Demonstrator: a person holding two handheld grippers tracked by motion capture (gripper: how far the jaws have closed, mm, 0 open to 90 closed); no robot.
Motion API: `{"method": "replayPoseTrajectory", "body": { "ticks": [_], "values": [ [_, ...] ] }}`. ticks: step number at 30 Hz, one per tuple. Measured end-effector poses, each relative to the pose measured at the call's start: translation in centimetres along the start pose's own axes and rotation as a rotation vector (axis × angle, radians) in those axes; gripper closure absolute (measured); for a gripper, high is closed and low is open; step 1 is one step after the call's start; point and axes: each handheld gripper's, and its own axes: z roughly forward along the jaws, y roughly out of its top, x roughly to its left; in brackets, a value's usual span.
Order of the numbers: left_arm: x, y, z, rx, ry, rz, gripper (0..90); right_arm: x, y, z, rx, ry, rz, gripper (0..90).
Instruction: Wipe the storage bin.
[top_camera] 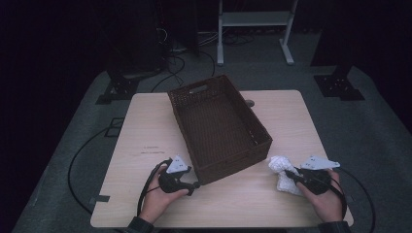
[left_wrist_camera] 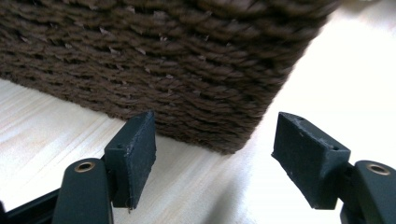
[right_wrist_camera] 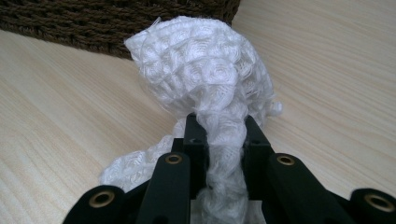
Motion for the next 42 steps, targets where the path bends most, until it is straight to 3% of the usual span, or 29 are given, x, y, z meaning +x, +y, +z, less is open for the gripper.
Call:
{"method": "replayPoseTrajectory", "body": {
  "ticks": [9, 24, 33, 36, 42],
  "values": [
    [-0.7, -0.2, 1.7, 0.014, 0.015, -0.003, 28.9, 0.0, 0.0, 0.0, 0.004, 0.002, -0.002, 76.5],
    [-1.1, -0.7, 2.8, 0.023, 0.103, -0.005, 26.5, 0.1, 0.0, 0.1, 0.007, 0.001, -0.003, 76.4],
    [-1.1, -1.1, 3.3, 0.025, 0.112, 0.011, 24.3, 0.1, 0.0, 0.1, 0.007, 0.001, -0.003, 76.5],
    [-1.0, -1.2, 3.4, 0.021, 0.11, -0.012, 24.2, 0.1, 0.0, 0.1, 0.006, 0.001, -0.004, 76.4],
    [-0.9, -1.2, 3.3, 0.023, 0.101, -0.01, 25.2, 0.1, 0.0, 0.1, 0.005, 0.001, -0.005, 76.5]
  ]
}}
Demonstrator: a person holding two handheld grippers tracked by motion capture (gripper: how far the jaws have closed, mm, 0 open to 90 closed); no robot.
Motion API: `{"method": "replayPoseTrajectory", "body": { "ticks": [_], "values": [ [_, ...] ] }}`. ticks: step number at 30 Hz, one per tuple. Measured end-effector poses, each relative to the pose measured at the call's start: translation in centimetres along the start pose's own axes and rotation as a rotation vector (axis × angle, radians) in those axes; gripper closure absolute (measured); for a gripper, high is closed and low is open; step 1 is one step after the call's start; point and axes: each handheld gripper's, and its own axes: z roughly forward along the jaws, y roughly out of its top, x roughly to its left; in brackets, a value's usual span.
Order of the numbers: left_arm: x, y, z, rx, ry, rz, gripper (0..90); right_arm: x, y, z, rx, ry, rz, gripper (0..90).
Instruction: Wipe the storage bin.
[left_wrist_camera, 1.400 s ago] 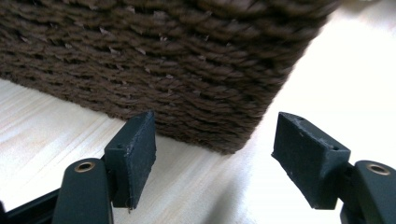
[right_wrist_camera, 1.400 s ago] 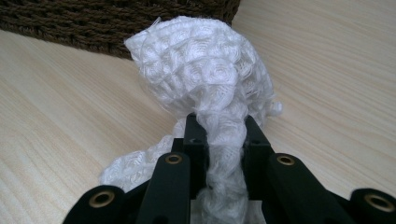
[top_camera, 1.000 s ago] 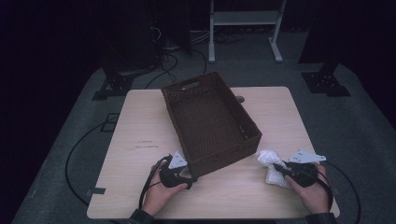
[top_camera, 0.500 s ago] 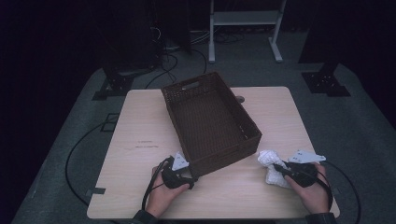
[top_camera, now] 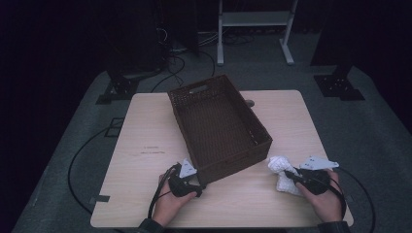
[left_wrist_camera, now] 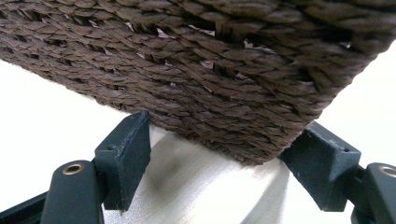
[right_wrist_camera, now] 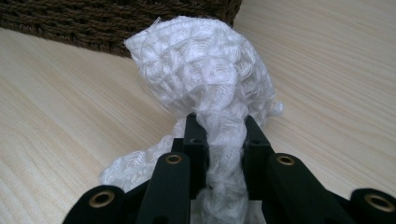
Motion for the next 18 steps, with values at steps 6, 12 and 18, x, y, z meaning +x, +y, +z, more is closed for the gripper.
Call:
{"method": "replayPoseTrajectory", "body": {
  "ticks": [6, 12, 18],
  "values": [
    [0.0, 0.0, 0.0, 0.0, -0.001, 0.001, 25.4, 0.2, 0.2, 0.0, -0.006, 0.007, -0.001, 76.5],
    [0.0, 0.0, 0.0, 0.0, 0.0, 0.002, 25.3, 0.4, 0.7, -0.3, -0.022, 0.012, -0.011, 76.4],
    [0.0, 0.0, 0.0, 0.0, 0.0, 0.002, 25.2, 0.5, 1.3, -0.6, -0.04, 0.012, -0.017, 76.4]
  ]
}}
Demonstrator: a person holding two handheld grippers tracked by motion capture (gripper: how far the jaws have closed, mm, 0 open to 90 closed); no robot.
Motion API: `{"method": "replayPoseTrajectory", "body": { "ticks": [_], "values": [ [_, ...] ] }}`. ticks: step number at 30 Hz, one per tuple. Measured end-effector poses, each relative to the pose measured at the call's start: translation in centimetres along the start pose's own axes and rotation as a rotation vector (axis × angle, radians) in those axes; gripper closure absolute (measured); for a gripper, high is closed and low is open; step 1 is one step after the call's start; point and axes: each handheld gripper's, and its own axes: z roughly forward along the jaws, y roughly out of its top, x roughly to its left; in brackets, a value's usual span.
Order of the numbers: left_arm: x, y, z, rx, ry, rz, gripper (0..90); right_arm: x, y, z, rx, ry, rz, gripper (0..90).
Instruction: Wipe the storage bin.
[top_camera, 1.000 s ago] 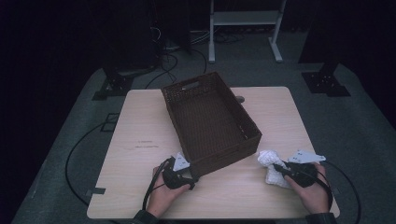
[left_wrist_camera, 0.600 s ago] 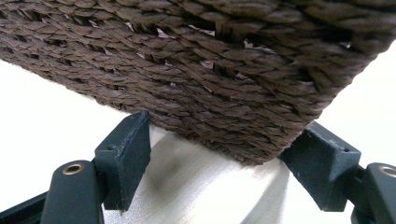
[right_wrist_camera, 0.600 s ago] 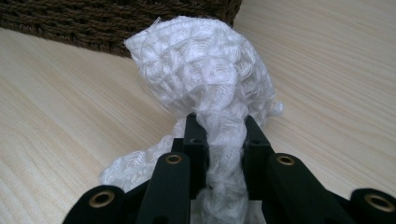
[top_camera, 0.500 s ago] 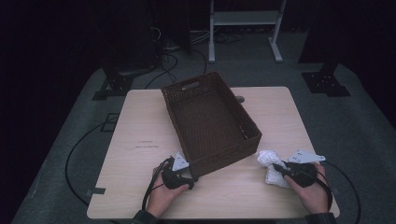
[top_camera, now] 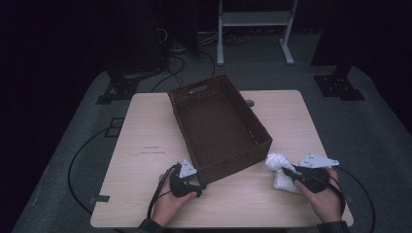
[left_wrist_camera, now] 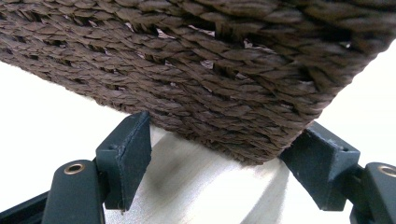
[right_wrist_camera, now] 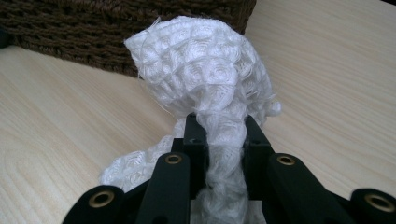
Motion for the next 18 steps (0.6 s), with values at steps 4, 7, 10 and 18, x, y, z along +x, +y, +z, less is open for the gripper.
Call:
{"method": "replayPoseTrajectory", "body": {
  "ticks": [4, 7, 10, 18],
  "values": [
    [0.0, 0.0, 0.0, 0.0, 0.0, 0.0, 25.2, 0.0, 0.5, -0.2, -0.011, 0.008, -0.001, 76.5],
    [0.0, 0.0, 0.0, 0.001, 0.001, -0.001, 24.9, -0.1, 1.0, -0.4, -0.024, 0.004, -0.005, 76.5],
    [0.0, 0.0, 0.0, 0.001, 0.002, -0.001, 24.7, -0.2, 1.7, -0.7, -0.04, -0.001, -0.01, 76.5],
    [0.0, 0.0, 0.0, 0.0, 0.002, -0.001, 24.6, -0.5, 3.9, -1.3, -0.09, -0.015, -0.035, 76.6]
  ]
}}
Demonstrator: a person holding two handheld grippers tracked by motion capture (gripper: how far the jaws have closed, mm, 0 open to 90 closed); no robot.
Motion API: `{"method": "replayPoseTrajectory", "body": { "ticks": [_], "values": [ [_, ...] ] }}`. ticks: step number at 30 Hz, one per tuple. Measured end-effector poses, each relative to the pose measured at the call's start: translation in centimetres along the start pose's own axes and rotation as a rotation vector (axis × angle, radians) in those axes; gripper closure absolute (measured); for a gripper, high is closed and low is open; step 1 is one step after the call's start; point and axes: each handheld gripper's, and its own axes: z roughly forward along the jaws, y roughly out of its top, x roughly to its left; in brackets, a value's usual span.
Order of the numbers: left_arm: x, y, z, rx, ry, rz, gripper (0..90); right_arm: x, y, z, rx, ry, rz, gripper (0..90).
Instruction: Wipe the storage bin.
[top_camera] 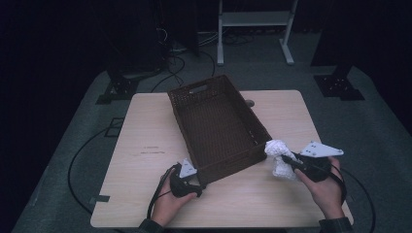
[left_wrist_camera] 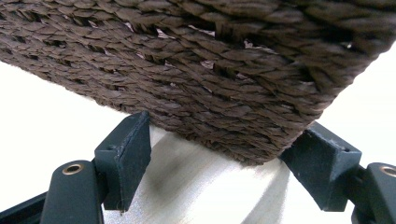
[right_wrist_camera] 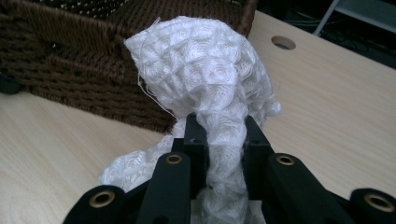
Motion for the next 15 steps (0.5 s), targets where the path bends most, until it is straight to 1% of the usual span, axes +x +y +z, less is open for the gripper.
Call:
{"method": "replayPoseTrajectory", "body": {
  "ticks": [3, 7, 11, 12, 15],
  "values": [
    [0.0, 0.0, 0.0, 0.001, -0.001, -0.001, 24.6, -0.1, 0.6, 0.0, -0.007, 0.002, -0.009, 76.6],
    [0.0, 0.0, 0.0, 0.0, -0.001, -0.002, 24.6, -0.1, 1.0, 0.4, -0.008, 0.01, -0.022, 76.6],
    [0.0, 0.0, 0.0, 0.0, -0.001, 0.0, 24.7, -0.2, 1.2, 1.5, 0.005, 0.025, -0.018, 76.6],
    [0.0, 0.0, 0.0, 0.0, -0.001, 0.0, 24.6, -0.2, 1.2, 1.8, 0.009, 0.029, -0.023, 76.6],
    [0.0, 0.0, 0.0, -0.003, -0.001, -0.003, 24.7, -0.1, 1.2, 2.7, 0.033, 0.037, -0.022, 76.7]
  ]
}}
